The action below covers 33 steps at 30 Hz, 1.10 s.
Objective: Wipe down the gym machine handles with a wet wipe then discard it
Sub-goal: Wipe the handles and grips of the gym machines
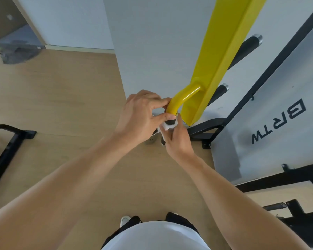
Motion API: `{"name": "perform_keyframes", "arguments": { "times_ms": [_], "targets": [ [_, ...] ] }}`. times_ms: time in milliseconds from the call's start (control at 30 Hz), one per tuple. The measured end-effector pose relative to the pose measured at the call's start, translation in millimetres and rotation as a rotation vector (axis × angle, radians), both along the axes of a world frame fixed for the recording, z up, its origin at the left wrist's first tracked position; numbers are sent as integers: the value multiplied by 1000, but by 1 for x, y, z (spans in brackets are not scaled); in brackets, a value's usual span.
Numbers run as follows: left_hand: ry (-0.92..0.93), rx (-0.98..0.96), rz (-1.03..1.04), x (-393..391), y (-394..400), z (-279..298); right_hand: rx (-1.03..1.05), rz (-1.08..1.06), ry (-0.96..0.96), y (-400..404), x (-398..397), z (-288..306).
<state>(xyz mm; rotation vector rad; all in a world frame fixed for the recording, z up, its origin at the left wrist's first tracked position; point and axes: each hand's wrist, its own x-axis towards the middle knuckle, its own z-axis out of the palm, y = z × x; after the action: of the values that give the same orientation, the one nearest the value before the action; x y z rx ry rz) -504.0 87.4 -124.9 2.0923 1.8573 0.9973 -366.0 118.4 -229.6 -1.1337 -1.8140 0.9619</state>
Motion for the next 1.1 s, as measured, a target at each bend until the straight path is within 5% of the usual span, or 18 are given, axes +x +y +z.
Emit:
{"name": "perform_keyframes", "arguments": {
  "times_ms": [167, 433, 600, 867, 1100],
  "targets": [
    [-163, -69, 25, 2, -1, 6, -141, 2, -167, -10, 6, -33],
    [-237, -139, 31, 8, -9, 4, -37, -55, 242, -9, -7, 26],
    [-252, -138, 33, 14, -15, 7, -253, -69, -100, -27, 13, -22],
    [-349, -255, 52, 18, -16, 12, -32, -73, 153, -17, 12, 44],
    [-322, -269, 3, 20, -19, 16, -312, -70, -219, -37, 33, -20]
  ]
}}
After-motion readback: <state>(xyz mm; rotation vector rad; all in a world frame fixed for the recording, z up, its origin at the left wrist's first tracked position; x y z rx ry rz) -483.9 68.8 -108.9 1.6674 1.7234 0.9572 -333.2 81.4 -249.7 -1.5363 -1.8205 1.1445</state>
